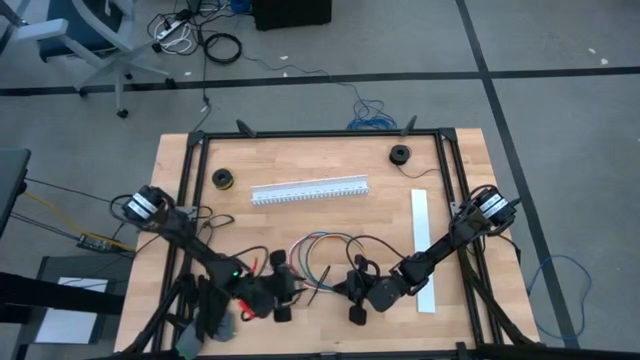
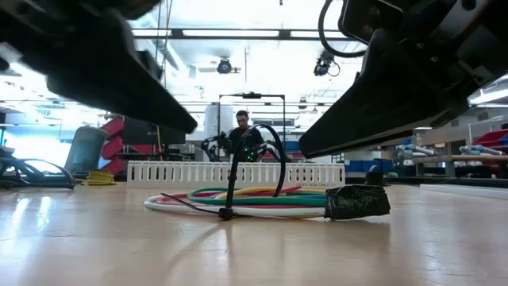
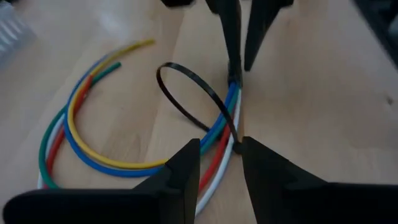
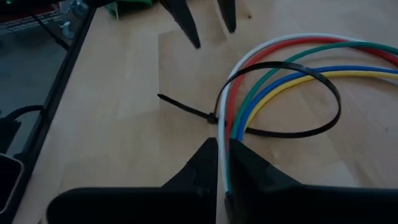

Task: Ziptie cables
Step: Insert zip tie on the cable wire

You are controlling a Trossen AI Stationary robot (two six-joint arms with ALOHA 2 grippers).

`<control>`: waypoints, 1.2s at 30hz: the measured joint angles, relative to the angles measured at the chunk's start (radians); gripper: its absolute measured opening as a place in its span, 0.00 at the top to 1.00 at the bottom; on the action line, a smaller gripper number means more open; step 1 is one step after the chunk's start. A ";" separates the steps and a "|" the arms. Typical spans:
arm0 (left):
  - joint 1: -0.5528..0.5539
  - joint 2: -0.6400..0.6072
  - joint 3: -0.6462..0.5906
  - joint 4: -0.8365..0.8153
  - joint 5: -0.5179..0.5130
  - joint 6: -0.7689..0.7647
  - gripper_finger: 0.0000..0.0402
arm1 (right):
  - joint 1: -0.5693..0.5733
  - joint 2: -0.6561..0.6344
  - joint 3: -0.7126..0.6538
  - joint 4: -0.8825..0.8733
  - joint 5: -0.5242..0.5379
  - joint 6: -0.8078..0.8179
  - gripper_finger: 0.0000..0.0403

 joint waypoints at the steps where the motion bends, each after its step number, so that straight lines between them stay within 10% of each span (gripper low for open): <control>1: -0.016 0.000 -0.029 0.064 -0.029 -0.004 0.77 | 0.001 0.000 0.000 0.003 0.000 0.006 0.94; 6: -0.059 0.000 -0.147 0.316 -0.016 -0.048 0.77 | 0.000 0.000 0.000 0.017 0.000 0.015 0.94; 23: -0.055 0.074 -0.157 0.203 0.047 0.473 0.84 | -0.005 0.000 0.000 0.097 -0.014 0.034 0.94; 36: -0.037 0.074 -0.158 0.196 0.037 0.337 0.84 | 0.013 -0.002 0.073 0.026 -0.134 -0.094 0.97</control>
